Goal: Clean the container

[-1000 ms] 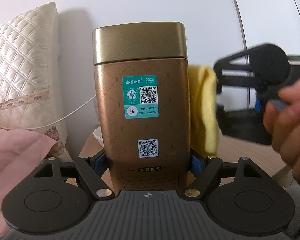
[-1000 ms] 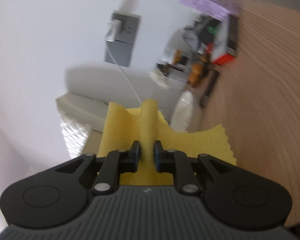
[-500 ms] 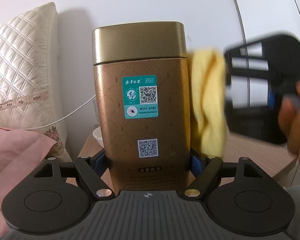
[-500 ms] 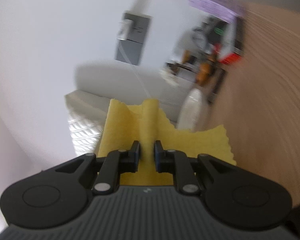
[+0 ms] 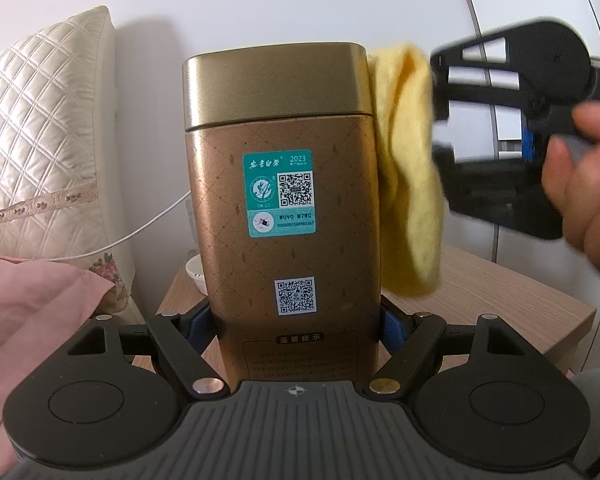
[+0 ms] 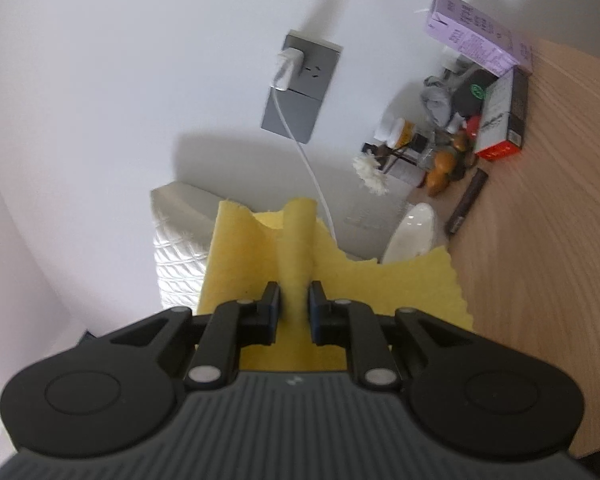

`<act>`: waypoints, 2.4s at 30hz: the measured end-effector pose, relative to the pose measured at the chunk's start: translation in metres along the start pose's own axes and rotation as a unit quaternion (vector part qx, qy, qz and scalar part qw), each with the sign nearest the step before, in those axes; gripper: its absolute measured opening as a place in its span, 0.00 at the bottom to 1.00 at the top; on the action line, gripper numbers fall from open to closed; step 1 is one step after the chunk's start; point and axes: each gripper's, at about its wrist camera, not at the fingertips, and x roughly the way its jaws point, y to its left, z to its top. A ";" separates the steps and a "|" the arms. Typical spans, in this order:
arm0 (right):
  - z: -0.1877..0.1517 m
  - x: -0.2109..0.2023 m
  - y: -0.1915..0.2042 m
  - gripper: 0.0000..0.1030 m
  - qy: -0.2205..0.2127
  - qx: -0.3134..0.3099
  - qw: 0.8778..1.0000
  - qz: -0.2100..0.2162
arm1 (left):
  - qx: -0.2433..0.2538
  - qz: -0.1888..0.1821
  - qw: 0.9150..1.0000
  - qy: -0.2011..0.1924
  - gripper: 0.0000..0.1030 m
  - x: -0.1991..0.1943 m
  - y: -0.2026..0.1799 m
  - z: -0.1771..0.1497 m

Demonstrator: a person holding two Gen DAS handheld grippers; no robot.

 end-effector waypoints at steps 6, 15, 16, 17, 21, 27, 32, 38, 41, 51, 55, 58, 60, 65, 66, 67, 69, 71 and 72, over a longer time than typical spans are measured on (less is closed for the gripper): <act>-0.007 0.001 -0.026 0.16 0.016 0.023 0.999 -0.036 | 0.001 0.000 1.000 0.000 0.80 0.001 0.002 0.001; 0.017 0.009 0.012 0.16 -0.001 -0.040 0.999 0.005 | 0.002 -0.001 1.000 -0.001 0.80 -0.006 -0.001 0.000; 0.017 0.010 0.009 0.16 -0.001 -0.033 0.999 0.003 | 0.002 -0.002 1.000 -0.002 0.80 -0.006 -0.001 0.000; 0.015 0.010 0.003 0.16 0.000 -0.022 1.000 -0.002 | 0.002 -0.002 1.000 -0.002 0.80 -0.007 -0.001 -0.001; -0.001 0.007 -0.025 0.16 0.013 0.027 0.999 -0.027 | 0.003 -0.002 1.000 -0.002 0.80 -0.010 -0.004 -0.002; 0.001 0.006 -0.019 0.16 0.017 0.029 0.999 -0.021 | 0.001 -0.002 1.000 -0.001 0.80 -0.012 -0.006 -0.003; 0.019 0.010 0.013 0.16 0.005 -0.001 1.000 0.016 | 0.002 -0.003 1.000 -0.001 0.80 -0.013 -0.007 -0.004; 0.007 0.007 -0.005 0.15 0.000 0.022 1.000 0.005 | 0.002 -0.005 1.000 0.000 0.80 -0.015 -0.006 -0.005; -0.002 0.005 -0.027 0.15 0.005 0.051 0.999 -0.014 | 0.003 -0.004 1.000 -0.001 0.80 -0.017 -0.008 -0.006; 0.010 0.007 0.006 0.15 -0.008 0.029 0.999 0.029 | -0.002 -0.003 1.000 0.000 0.79 -0.021 -0.013 -0.007; 0.006 0.006 -0.003 0.15 -0.001 0.026 1.000 0.014 | -0.002 -0.002 1.000 0.001 0.79 -0.024 -0.016 -0.007; -0.002 0.004 -0.020 0.15 0.005 0.041 0.999 -0.002 | -0.003 -0.001 1.000 0.002 0.79 -0.026 -0.017 -0.007; -0.005 0.003 -0.026 0.15 0.009 0.047 0.999 -0.010 | -0.004 -0.001 1.000 0.002 0.79 -0.027 -0.018 -0.007; -0.003 0.000 -0.021 0.15 0.010 0.035 0.999 -0.002 | -0.017 0.007 0.999 -0.044 0.80 -0.042 -0.019 -0.001; -0.002 -0.001 -0.021 0.15 0.008 0.036 0.999 0.001 | -0.023 0.007 0.999 -0.049 0.80 -0.044 -0.018 0.001; 0.000 -0.001 -0.021 0.15 0.006 0.036 0.999 0.002 | -0.030 0.007 0.998 -0.050 0.80 -0.045 -0.018 0.002; 0.005 -0.001 -0.022 0.15 0.003 0.033 0.999 0.002 | -0.035 0.010 0.998 -0.052 0.80 -0.043 -0.018 0.005; 0.012 0.001 -0.023 0.15 0.003 0.032 0.999 0.004 | -0.041 0.010 0.998 -0.053 0.80 -0.043 -0.019 0.009; 0.017 0.002 -0.022 0.15 0.003 0.028 1.000 0.004 | -0.046 0.008 0.998 -0.052 0.80 -0.042 -0.018 0.010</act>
